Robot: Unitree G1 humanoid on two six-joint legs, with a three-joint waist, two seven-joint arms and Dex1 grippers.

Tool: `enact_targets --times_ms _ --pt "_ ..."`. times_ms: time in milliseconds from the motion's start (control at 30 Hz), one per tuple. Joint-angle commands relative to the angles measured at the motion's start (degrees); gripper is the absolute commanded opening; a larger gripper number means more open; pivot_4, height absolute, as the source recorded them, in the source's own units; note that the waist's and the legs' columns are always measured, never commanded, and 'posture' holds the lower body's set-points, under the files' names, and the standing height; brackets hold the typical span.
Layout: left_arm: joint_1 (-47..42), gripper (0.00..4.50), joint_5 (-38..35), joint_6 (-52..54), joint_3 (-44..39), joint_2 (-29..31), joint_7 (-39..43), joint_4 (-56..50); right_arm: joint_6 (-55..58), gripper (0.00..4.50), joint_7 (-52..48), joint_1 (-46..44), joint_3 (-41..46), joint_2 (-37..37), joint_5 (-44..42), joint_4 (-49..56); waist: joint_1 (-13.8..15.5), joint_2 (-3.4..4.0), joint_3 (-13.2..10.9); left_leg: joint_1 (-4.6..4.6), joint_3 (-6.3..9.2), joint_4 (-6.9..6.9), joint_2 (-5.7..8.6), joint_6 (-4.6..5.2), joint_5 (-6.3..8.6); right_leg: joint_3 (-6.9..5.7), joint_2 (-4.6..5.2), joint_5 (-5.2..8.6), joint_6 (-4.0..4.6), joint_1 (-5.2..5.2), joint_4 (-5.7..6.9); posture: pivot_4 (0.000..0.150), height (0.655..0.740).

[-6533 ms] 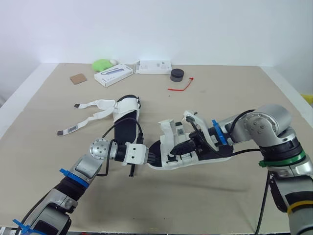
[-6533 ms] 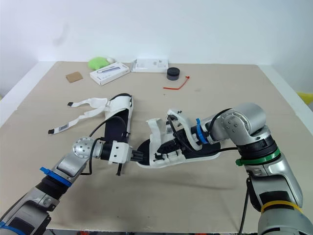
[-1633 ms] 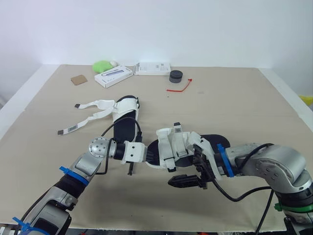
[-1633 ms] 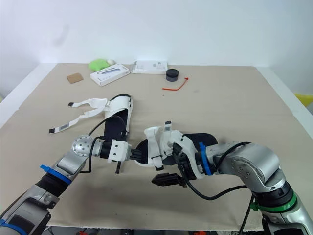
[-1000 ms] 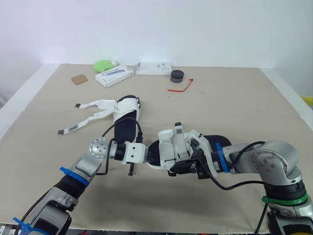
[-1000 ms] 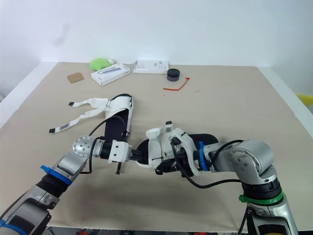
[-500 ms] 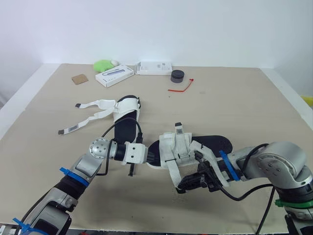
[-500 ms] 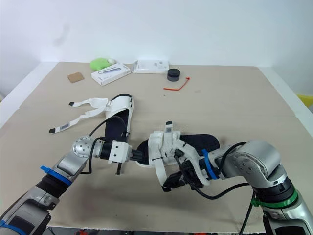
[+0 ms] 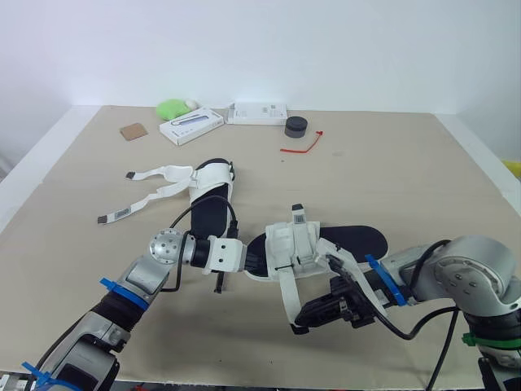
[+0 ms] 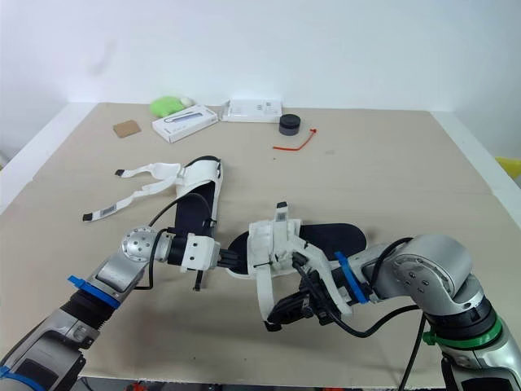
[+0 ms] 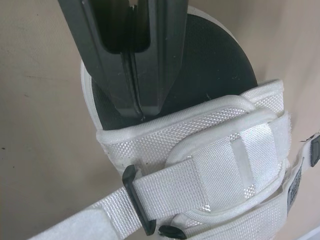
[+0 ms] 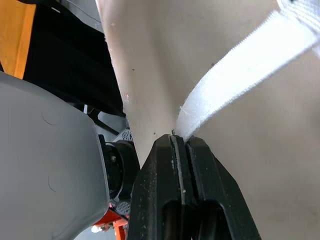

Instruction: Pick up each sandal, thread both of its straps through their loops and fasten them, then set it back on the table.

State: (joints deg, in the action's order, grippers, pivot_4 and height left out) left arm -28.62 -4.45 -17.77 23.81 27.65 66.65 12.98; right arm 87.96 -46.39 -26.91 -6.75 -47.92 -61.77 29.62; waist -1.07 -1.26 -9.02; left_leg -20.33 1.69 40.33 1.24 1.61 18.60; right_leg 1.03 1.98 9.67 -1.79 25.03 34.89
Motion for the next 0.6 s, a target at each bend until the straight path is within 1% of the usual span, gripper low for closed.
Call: enact_targets --times_ms 33,67,133,167,200,233,267,300,333,433,500,533,600 --pt "2.09 0.0 4.33 1.6 2.37 1.11 0.74 4.03 -4.82 0.89 -3.45 -0.54 2.09 -2.44 -0.28 2.78 0.0 0.0 0.0 0.0 0.0 0.0 0.0 0.0 0.0 0.0 0.0 0.0 0.0 0.0 0.0 0.15 0.74" --pt "2.1 0.0 4.35 1.57 2.36 1.14 0.75 4.06 -6.58 1.03 -3.76 -0.4 1.76 -3.09 1.0 3.46 0.0 0.01 -0.01 0.0 0.0 0.0 0.0 0.0 0.0 0.0 0.0 0.0 0.0 0.0 0.0 0.15 0.74" --pt "2.04 0.0 4.35 1.58 2.36 1.13 0.76 4.13 -12.76 1.9 -5.6 0.67 0.74 -5.3 4.96 6.07 0.01 0.0 -0.01 0.0 0.0 0.0 0.0 0.0 0.0 -0.01 0.0 0.0 0.0 0.0 0.0 0.15 0.74" --pt "1.97 0.0 4.33 1.59 2.34 1.09 0.77 4.21 -15.6 2.37 -7.15 1.46 0.22 -7.58 6.94 7.93 0.0 0.0 0.0 0.0 0.0 0.0 0.0 0.0 0.0 -0.02 0.0 0.0 -0.01 0.0 0.0 0.15 0.74" --pt "1.92 0.0 4.3 1.57 2.33 1.09 0.81 4.27 -20.17 2.69 -10.03 2.87 -0.09 -10.58 9.83 10.28 0.01 0.01 -0.01 0.01 0.01 0.0 -0.01 -0.01 0.01 -0.03 -0.01 0.01 -0.02 -0.01 -0.01 0.15 0.74" --pt "1.86 0.0 4.24 1.54 2.31 1.1 0.86 4.36 -21.31 3.2 -11.99 4.01 0.4 -13.25 10.19 11.62 0.05 0.03 -0.02 0.0 0.02 -0.01 0.0 -0.02 0.01 -0.04 0.0 0.02 -0.03 0.01 -0.01 0.15 0.74" --pt "1.82 0.0 4.24 1.47 2.3 1.11 0.89 4.46 -23.4 3.5 -14.88 5.46 1.36 -15.5 10.37 12.76 0.07 0.05 -0.03 -0.02 0.02 -0.01 0.0 -0.02 0.01 -0.04 0.0 0.04 -0.05 0.01 -0.01 0.15 0.74" --pt "1.76 0.0 4.28 1.36 2.3 1.12 0.91 4.64 -26.05 4.15 -16.62 6.67 2.11 -16.64 11.13 13.17 0.05 0.03 -0.02 -0.03 0.04 -0.02 0.0 -0.04 0.02 -0.05 0.0 0.08 -0.1 0.02 -0.02 0.15 0.74" --pt "1.69 0.0 4.32 1.27 2.28 1.11 0.94 4.8 -29.83 4.48 -16.95 7.44 2.46 -16.96 13.51 13.17 0.06 -0.01 0.0 -0.01 0.04 -0.02 0.0 -0.05 0.03 -0.05 0.0 0.09 -0.09 0.0 -0.03 0.15 0.74" --pt "1.51 0.0 4.35 0.99 2.25 1.1 1.04 5.16 -45.2 4.48 -18.67 9.28 2.03 -16.15 23.72 12.25 0.05 -0.02 -0.01 0.07 -0.05 -0.01 0.0 -0.08 0.04 -0.05 0.06 0.05 -0.16 -0.06 -0.04 0.15 0.74" --pt "1.43 0.0 4.35 0.92 2.42 0.93 1.03 5.12 -65.91 4.48 -18.93 10.53 0.52 -13.12 36.39 8.22 0.04 -0.08 0.0 0.1 -0.09 -0.01 0.0 -0.11 0.02 -0.07 0.08 0.02 -0.2 -0.06 -0.04 0.15 0.74" --pt "1.4 0.0 4.35 0.88 2.46 0.87 1.03 5.15 -72.71 4.48 -18.91 10.95 -0.02 -12.04 40.57 6.47 0.04 -0.09 -0.01 0.14 -0.11 -0.01 -0.02 -0.12 0.01 -0.08 0.06 0.02 -0.21 -0.07 -0.05 0.15 0.74" --pt "1.34 0.0 4.41 0.8 2.57 0.78 1.06 5.15 -90.29 4.48 -18.61 10.52 -1.45 -8.95 49.19 0.77 0.01 -0.08 -0.01 0.15 -0.14 -0.01 -0.01 -0.14 0.0 -0.08 0.07 0.02 -0.22 -0.07 -0.05 0.15 0.74"
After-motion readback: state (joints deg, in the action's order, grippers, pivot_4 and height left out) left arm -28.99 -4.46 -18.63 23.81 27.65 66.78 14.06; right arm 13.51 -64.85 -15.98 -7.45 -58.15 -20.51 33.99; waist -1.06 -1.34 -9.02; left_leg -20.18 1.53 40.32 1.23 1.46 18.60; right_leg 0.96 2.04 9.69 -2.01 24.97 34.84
